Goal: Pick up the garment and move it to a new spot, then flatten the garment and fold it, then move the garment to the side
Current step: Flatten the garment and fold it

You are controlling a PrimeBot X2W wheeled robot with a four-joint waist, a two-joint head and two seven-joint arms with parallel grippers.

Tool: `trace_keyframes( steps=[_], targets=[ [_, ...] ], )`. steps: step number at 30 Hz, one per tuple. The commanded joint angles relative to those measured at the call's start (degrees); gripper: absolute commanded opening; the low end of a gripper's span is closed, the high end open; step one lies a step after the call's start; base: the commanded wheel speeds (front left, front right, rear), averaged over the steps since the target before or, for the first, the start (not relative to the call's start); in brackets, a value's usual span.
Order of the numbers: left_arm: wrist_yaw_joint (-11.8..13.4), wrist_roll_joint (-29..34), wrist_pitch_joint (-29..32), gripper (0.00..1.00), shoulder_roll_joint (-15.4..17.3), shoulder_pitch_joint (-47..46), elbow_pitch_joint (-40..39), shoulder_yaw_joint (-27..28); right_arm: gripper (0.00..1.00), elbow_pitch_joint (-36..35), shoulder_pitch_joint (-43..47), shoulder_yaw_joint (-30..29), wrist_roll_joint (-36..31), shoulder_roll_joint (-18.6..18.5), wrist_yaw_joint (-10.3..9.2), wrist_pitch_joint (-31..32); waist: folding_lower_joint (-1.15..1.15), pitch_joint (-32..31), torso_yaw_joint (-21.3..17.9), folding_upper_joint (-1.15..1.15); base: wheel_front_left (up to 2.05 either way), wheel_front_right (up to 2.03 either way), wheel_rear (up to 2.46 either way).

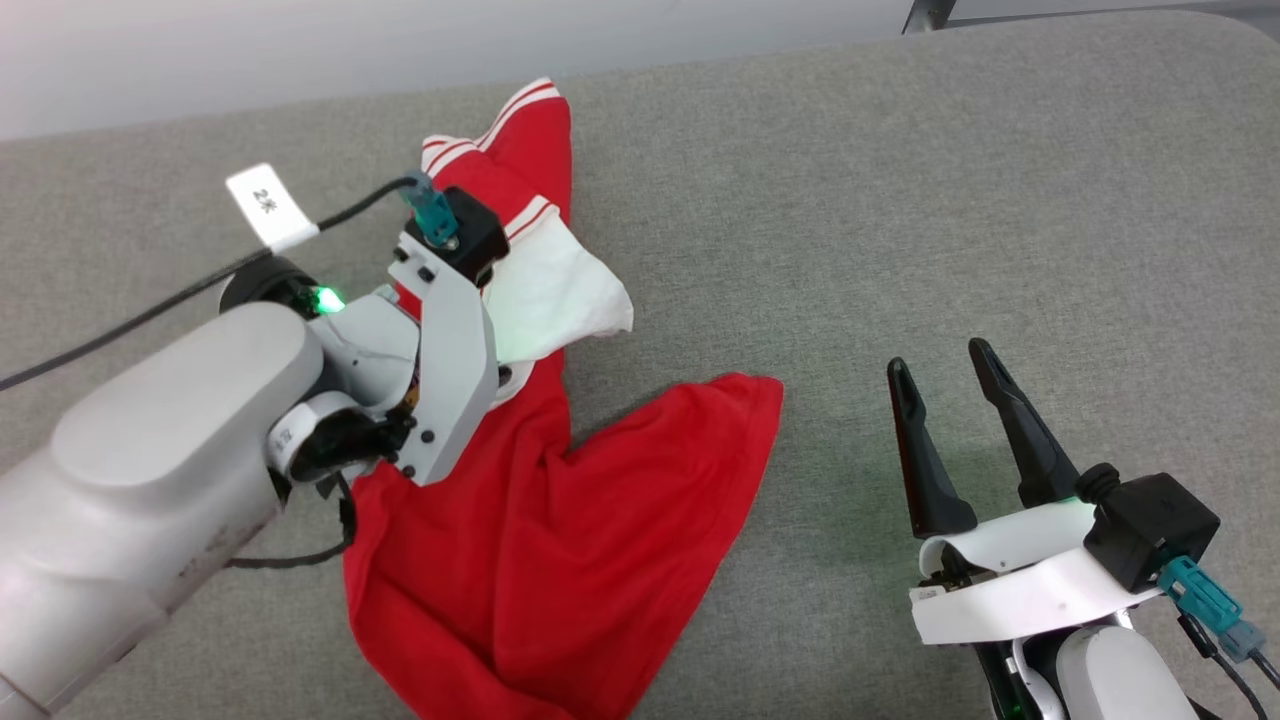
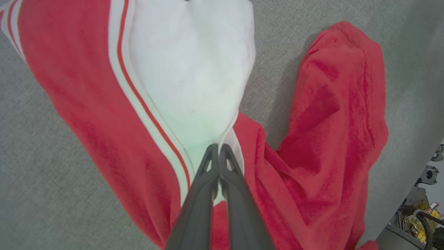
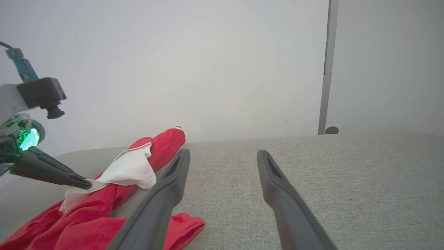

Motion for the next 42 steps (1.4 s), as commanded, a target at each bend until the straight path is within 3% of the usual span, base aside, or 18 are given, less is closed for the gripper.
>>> trace_keyframes(
  steps=[1, 8, 17, 22, 29, 36, 40, 41, 42],
  targets=[
    [0.2, -0.5, -0.4, 0.0, -0.2, 0.8, -0.1, 0.3, 1.0, 0.0, 0.0, 0.0, -0.3, 0.1, -0.07, 0.0, 0.0, -0.1, 0.1, 0.0, 0.0, 0.0, 0.0],
    [2.2, -4.4, -4.3, 0.0, 0.4, 2.0, 0.5, 4.5, 1.0, 0.2, 1.1, -0.6, -0.7, 0.1, -0.07, 0.0, 0.0, -1.0, 1.4, 0.0, 0.0, 0.0, 0.0],
    [7.7, -13.1, -12.3, 0.0, 6.8, 8.3, 5.6, 13.1, 1.0, 0.4, 1.6, -1.0, -2.4, 0.1, -0.07, 0.0, 0.0, -1.8, 4.0, 0.0, 0.0, 0.0, 0.0],
    [9.5, -18.5, -16.6, 0.0, 7.8, 12.7, 11.6, 17.4, 1.0, 0.2, 1.1, -1.0, -3.2, 0.1, -0.07, 0.0, 0.0, -1.2, 4.7, 0.0, 0.0, 0.0, 0.0],
    [8.9, -24.0, -20.2, 0.0, 6.4, 16.6, 19.7, 21.4, 1.0, 0.2, 0.7, -1.1, -4.2, 0.1, -0.07, 0.0, 0.0, -0.3, 5.1, 0.0, 0.0, 0.0, 0.0],
    [7.5, -23.4, -22.6, 0.14, 4.7, 17.8, 26.5, 21.2, 1.0, 0.4, 0.6, -1.2, -4.7, 0.1, -0.07, 0.0, 0.0, -0.1, 5.2, 0.0, 0.0, 0.0, 0.0],
    [6.9, -22.1, -25.3, 0.1, 3.7, 17.1, 30.1, 21.0, 1.0, 0.8, 0.4, -1.1, -5.2, 0.1, -0.08, 0.0, 0.0, -0.4, 5.4, 0.0, 0.0, 0.0, 0.0],
    [6.7, -21.4, -25.8, 0.13, 3.4, 16.9, 30.7, 20.6, 1.0, 0.8, 0.4, -1.0, -5.3, 0.1, -0.08, 0.0, 0.0, -0.4, 5.5, 0.0, 0.0, 0.0, 0.0],
    [6.4, -20.8, -26.3, 0.25, 3.1, 16.6, 31.3, 20.2, 1.0, 1.0, 0.5, -1.0, -5.4, 0.1, -0.08, 0.0, 0.0, -0.6, 5.7, 0.0, 0.0, 0.0, 0.0]
  ],
)
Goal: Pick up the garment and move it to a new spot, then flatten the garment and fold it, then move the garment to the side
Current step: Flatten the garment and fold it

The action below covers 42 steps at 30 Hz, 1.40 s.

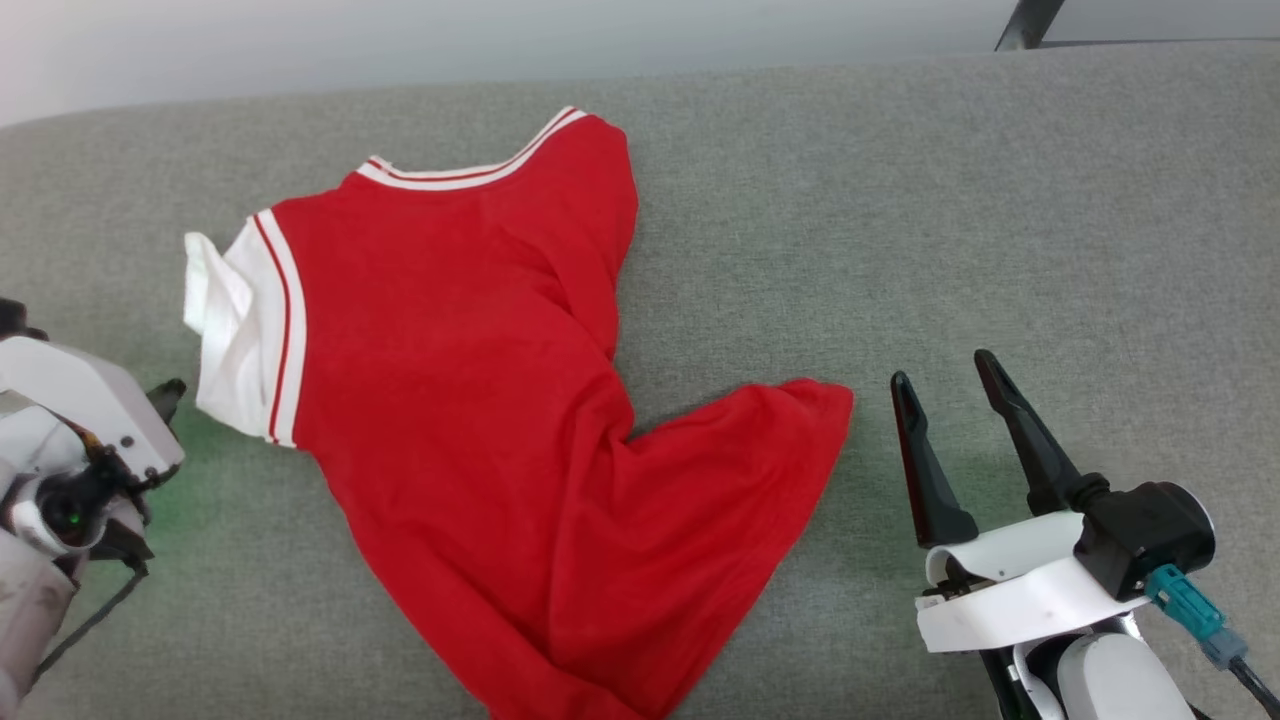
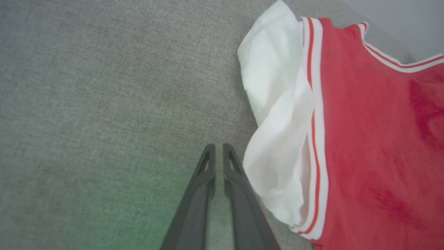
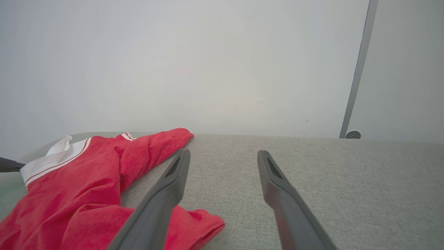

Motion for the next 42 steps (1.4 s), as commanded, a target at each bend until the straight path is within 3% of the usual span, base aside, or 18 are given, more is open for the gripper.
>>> trace_keyframes(
  steps=[1, 2, 3, 4, 9, 12, 15, 20, 25, 28, 34, 40, 42],
  targets=[
    [-0.6, 0.8, -0.9, 0.47, -0.7, -0.6, 1.1, -0.4, 1.0, 0.2, -0.3, 0.2, -0.7, 0.1, -0.07, 0.0, 0.0, -0.3, 0.3, 0.0, 0.0, 0.0, 0.0],
    [-1.0, 1.4, -1.6, 0.76, -0.9, -0.8, 1.6, -0.5, 1.0, 0.4, -0.4, 0.2, -0.8, 0.1, -0.07, 0.0, 0.0, -0.5, 0.5, 0.0, 0.0, 0.0, 0.0],
    [-1.3, 1.8, -2.6, 0.84, -1.2, -1.0, 2.1, -0.6, 1.0, 0.6, -0.4, 0.3, -1.0, 0.1, -0.07, 0.0, 0.0, -0.8, 0.7, 0.0, 0.0, 0.0, 0.0],
    [-1.9, 2.2, -3.7, 1.0, -1.4, -1.0, 2.3, -0.4, 1.0, 0.9, -0.4, 0.7, -1.2, -0.1, -0.06, 0.0, 0.0, -1.1, 0.8, 0.0, 0.0, 0.0, 0.0],
    [-5.5, 4.5, -11.2, 1.0, -3.0, 0.9, -0.5, -0.8, 1.0, 2.8, -1.6, 3.1, -1.0, -2.6, -0.07, 2.2, 0.0, -3.3, 2.4, 0.0, 0.0, 0.0, 0.0],
    [-6.0, 6.4, -16.7, 1.0, -4.1, 4.3, -5.3, -1.6, 1.0, 3.9, -2.8, 4.2, 0.3, -4.4, -0.07, 5.0, 0.0, -4.8, 4.6, 0.0, 0.0, 0.0, 0.0],
    [-3.7, 9.1, -21.9, 1.0, -5.4, 8.1, -11.6, -3.2, 1.0, 4.9, -4.4, 4.8, 3.0, -6.5, -0.07, 8.9, 0.0, -5.8, 7.6, 0.0, 0.0, 0.0, 0.0],
    [2.6, 13.5, -26.9, 1.0, -7.6, 15.1, -22.7, -3.4, 1.0, 7.8, -8.3, 6.4, 6.8, -10.3, -0.07, 17.4, 0.0, -6.5, 13.2, 0.0, 0.0, 0.0, 0.0],
    [10.0, 21.9, -27.5, 1.0, -10.8, 23.8, -34.0, 3.0, 1.0, 11.5, -14.0, 9.2, 11.5, -14.7, -0.06, 26.3, 0.0, -6.5, 18.8, 0.0, 0.0, 0.0, 0.0],
    [12.5, 28.0, -27.4, 1.0, -13.2, 29.8, -38.7, 6.5, 1.0, 14.2, -17.7, 11.2, 14.0, -18.0, -0.07, 30.9, 0.0, -6.4, 22.1, 0.0, 0.0, 0.0, 0.0],
    [13.2, 38.0, -27.4, 1.0, -17.1, 36.0, -43.5, 9.4, 1.0, 20.3, -25.2, 16.2, 20.2, -23.0, -0.07, 39.9, 0.0, -5.6, 28.0, 0.0, 0.0, 0.0, 0.0],
    [12.8, 45.9, -27.4, 1.0, -21.0, 38.8, -45.6, 12.7, 1.0, 29.2, -32.8, 15.6, 25.9, -22.7, -0.06, 49.7, 0.0, -3.5, 31.0, 0.0, 0.0, 0.0, 0.0],
    [12.2, 48.2, -27.4, 1.0, -23.9, 40.4, -46.8, 14.9, 1.0, 33.1, -36.5, 15.7, 26.2, -22.2, -0.06, 53.6, 0.0, -2.1, 31.4, 0.0, 0.0, 0.0, 0.0]
  ],
)
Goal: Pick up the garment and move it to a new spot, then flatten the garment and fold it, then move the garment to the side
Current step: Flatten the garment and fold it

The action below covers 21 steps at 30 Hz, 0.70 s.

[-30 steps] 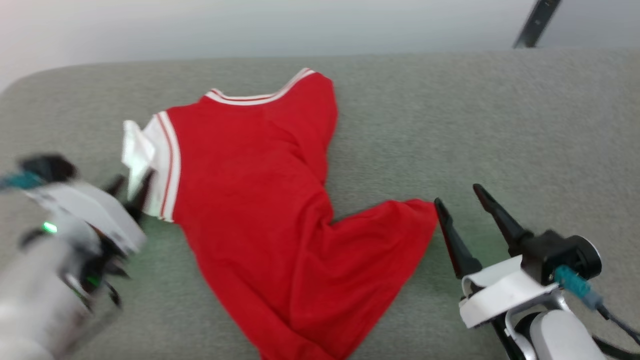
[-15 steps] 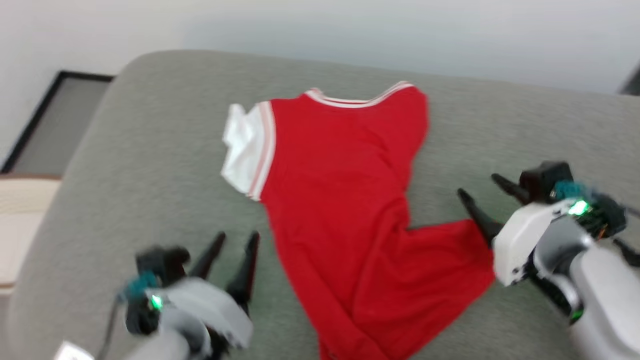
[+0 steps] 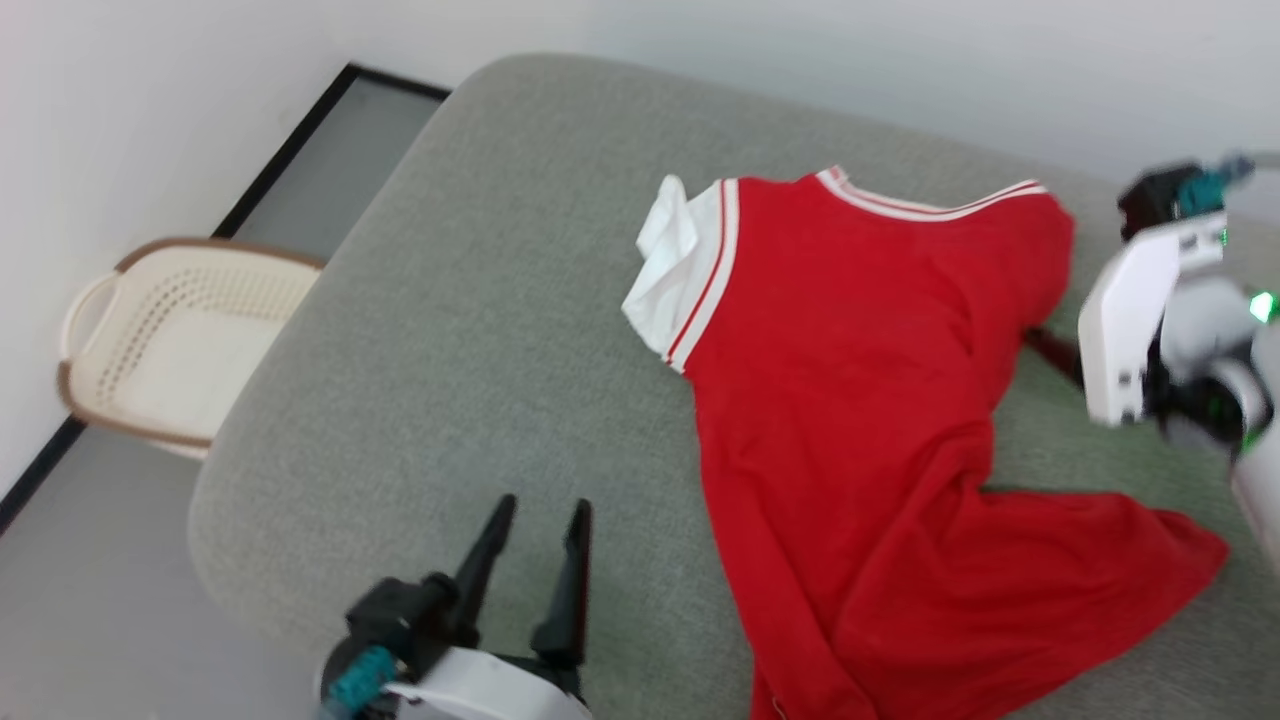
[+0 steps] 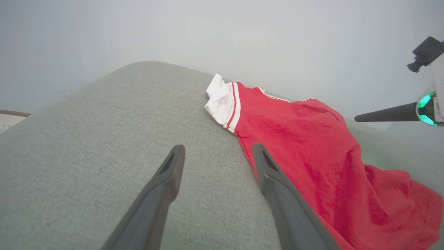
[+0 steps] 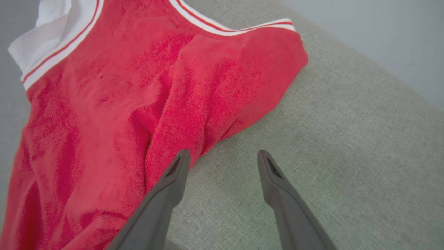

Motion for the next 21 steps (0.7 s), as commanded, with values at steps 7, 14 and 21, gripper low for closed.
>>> trace_keyframes(
  steps=[7, 14, 21],
  targets=[
    [-4.0, 8.2, 0.0, 1.0, -7.0, 4.0, -0.1, 5.4, 1.0, 15.5, -13.4, -0.7, -6.4, 2.5, -0.07, 7.4, 0.0, 7.1, 3.2, 0.0, 0.0, 0.0, 0.0],
    [-8.4, 12.9, 0.0, 1.0, -11.9, 5.8, 0.5, 10.5, 1.0, 27.9, -19.3, -2.9, -12.8, 6.7, -0.06, 7.0, 0.0, 9.6, 3.6, 0.0, 0.0, 0.0, 0.0],
    [-12.1, 15.6, 0.0, 1.0, -14.9, 6.4, 1.5, 13.8, 1.0, 32.8, -20.2, -3.3, -13.3, 9.6, 0.0, 4.9, 0.0, 10.8, 3.7, 0.0, 0.0, 0.0, 0.0]
  ],
)
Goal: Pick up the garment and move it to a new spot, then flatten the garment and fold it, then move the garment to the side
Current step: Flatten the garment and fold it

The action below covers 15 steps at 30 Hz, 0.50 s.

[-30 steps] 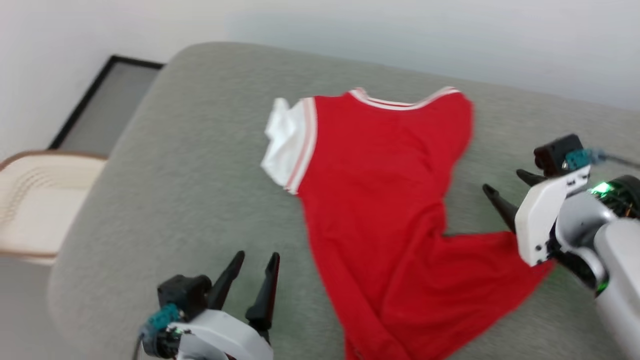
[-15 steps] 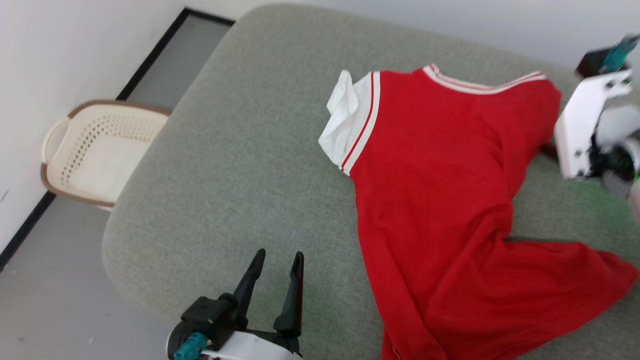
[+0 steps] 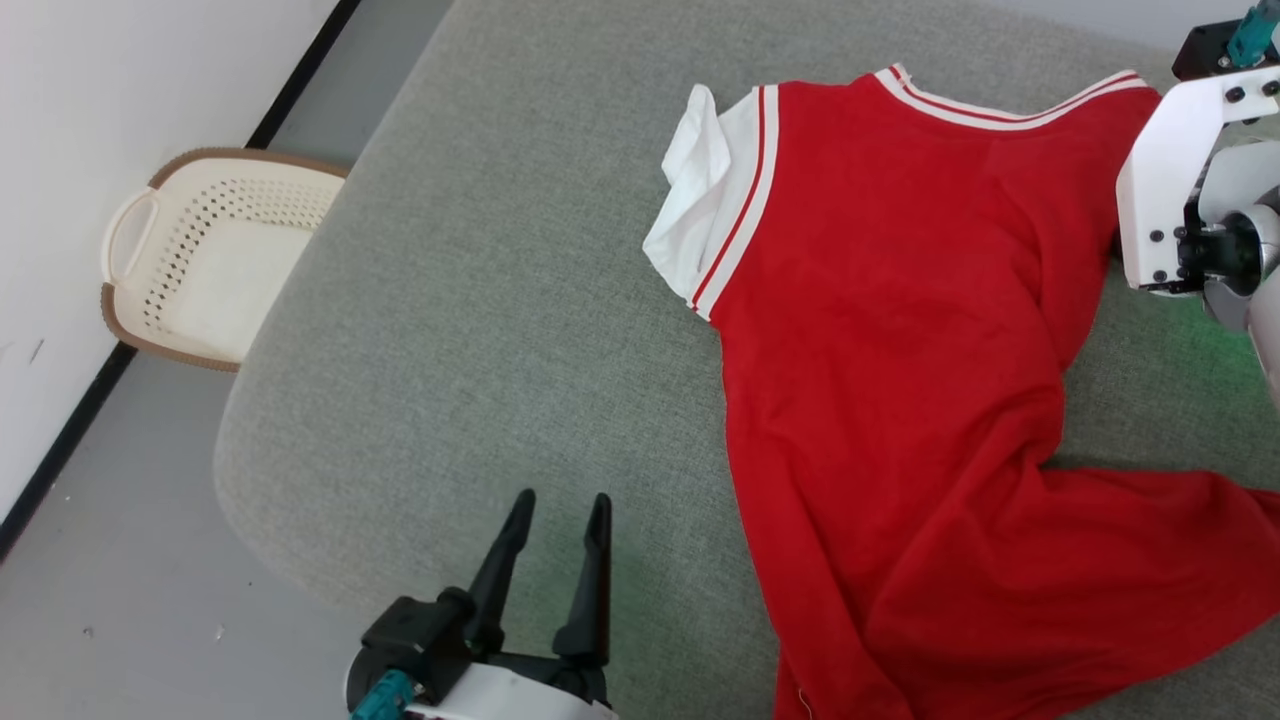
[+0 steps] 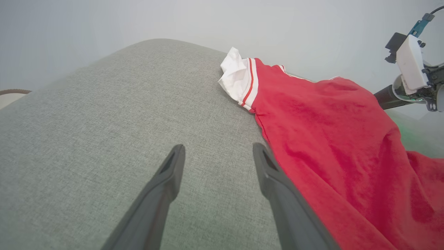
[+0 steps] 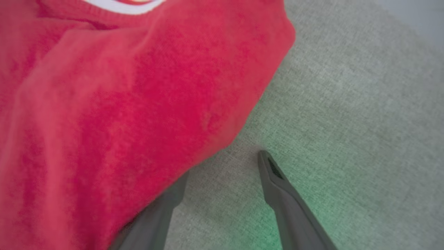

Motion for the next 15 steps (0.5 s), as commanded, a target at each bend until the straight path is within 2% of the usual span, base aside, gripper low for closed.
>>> trace_keyframes(
  steps=[1, 3, 4, 5, 6, 11, 15],
  targets=[
    [-0.7, 0.8, 0.0, 1.0, -0.5, 0.4, 0.2, 0.4, 1.0, 2.3, 2.9, 0.5, 0.2, 2.1, 0.08, 0.3, 0.0, 0.4, 0.1, 0.0, 0.0, 0.0, 0.0],
    [-1.6, 1.1, 0.0, 1.0, -0.9, 0.3, 0.6, 0.6, 1.0, 3.1, 2.9, 0.9, 0.0, 2.4, 0.08, 0.1, 0.0, 0.6, 0.1, 0.0, 0.0, 0.0, 0.0],
    [-2.0, 1.1, 0.0, 1.0, -1.0, 0.2, 0.7, 0.8, 0.85, 3.5, 2.8, 0.9, 0.2, 2.5, 0.08, 0.2, 0.0, 0.8, 0.1, 0.0, 0.0, 0.0, 0.0],
    [-2.2, 1.3, 0.0, 1.0, -1.2, 0.2, 0.8, 0.9, 0.22, 3.6, 2.9, 1.2, 0.3, 2.7, 0.09, 0.4, 0.0, 0.9, 0.1, 0.0, 0.0, 0.0, 0.0],
    [-2.5, 1.4, 0.0, 1.0, -1.3, 0.1, 1.0, 1.1, 0.0, 3.7, 2.8, 1.5, 0.4, 2.7, 0.18, 0.1, 0.0, 1.0, 0.2, 0.0, 0.0, 0.0, 0.0],
    [-3.5, 1.7, 0.0, 1.0, -1.6, -0.6, 1.8, 1.8, 0.0, 2.9, 2.5, 1.8, 1.7, 2.2, 0.18, -2.0, 0.0, 1.3, 0.2, 0.0, 0.0, 0.0, 0.0],
    [-3.9, 1.4, 0.0, 1.0, -1.6, -1.2, 2.4, 1.9, 0.0, 0.1, 1.8, 2.5, 4.3, 3.7, 0.2, -4.3, 0.0, 0.9, 0.2, 0.0, 0.0, 0.0, 0.0]
  ],
)
